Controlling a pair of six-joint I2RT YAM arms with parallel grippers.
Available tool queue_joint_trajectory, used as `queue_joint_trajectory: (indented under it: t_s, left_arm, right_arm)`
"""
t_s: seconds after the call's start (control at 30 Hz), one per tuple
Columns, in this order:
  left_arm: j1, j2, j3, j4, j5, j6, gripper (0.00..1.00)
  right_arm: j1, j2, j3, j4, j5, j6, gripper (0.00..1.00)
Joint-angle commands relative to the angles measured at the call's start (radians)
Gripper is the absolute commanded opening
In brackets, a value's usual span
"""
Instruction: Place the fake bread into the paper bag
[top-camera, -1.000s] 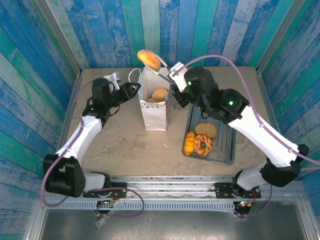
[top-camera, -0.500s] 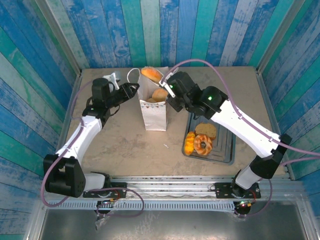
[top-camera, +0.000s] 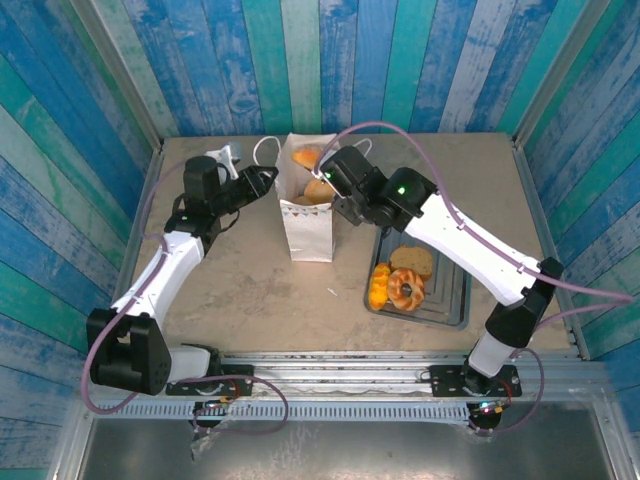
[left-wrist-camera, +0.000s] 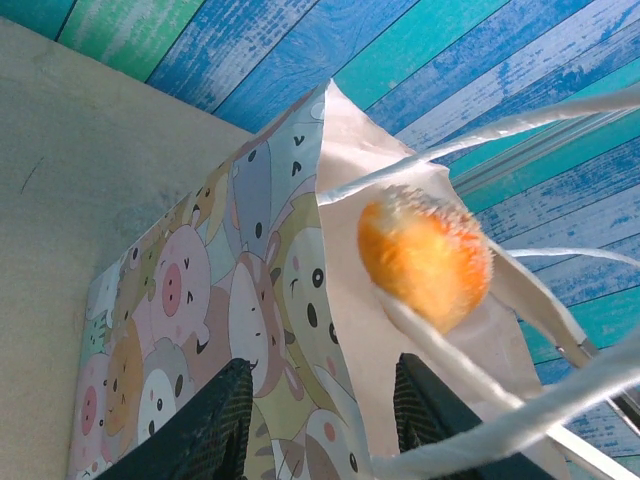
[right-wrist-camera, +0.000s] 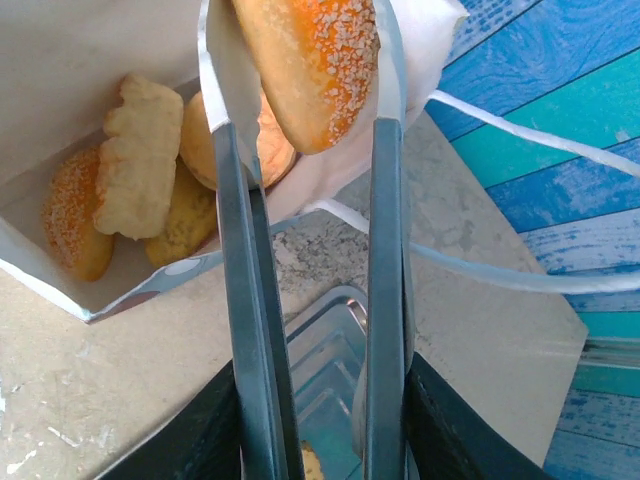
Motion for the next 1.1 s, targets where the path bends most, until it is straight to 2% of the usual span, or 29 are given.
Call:
queue_joint_trajectory:
  t_s: [0.0, 0.17, 0.33, 0.67, 0.83, 1.07]
  left_arm:
    - [0.003, 0.011, 0.001, 0.007, -0.002, 0.021, 0.42]
    - [0.003, 0.019, 0.006, 0.01, 0.004, 0.019, 0.41]
    - [0.003, 0.03, 0.015, 0.013, 0.01, 0.015, 0.43]
    - [0.003, -0.025, 0.024, 0.006, -0.012, 0.057, 0.67]
    - [0.003, -0.116, -0.005, 0.013, -0.08, 0.086, 0.75]
    - [0.003, -0.217, -0.074, 0.058, -0.194, 0.123, 0.8]
  right_arm:
    - [0.009, 0.009, 0.049, -0.01, -0.008, 0.007, 0.43]
    - [0.009, 0.014, 0.072, -0.011, -0.029, 0.023, 0.49]
    - [0.008, 0.007, 0.105, -0.006, -0.012, 0.067, 0.46]
    - [0.009, -0.103, 0.093, 0.096, -0.121, 0.143, 0.43]
    - [0.009, -0.175, 0.06, 0.174, -0.154, 0.167, 0.43]
    - [0.007, -0.261, 0.06, 0.21, -0.152, 0.226, 0.43]
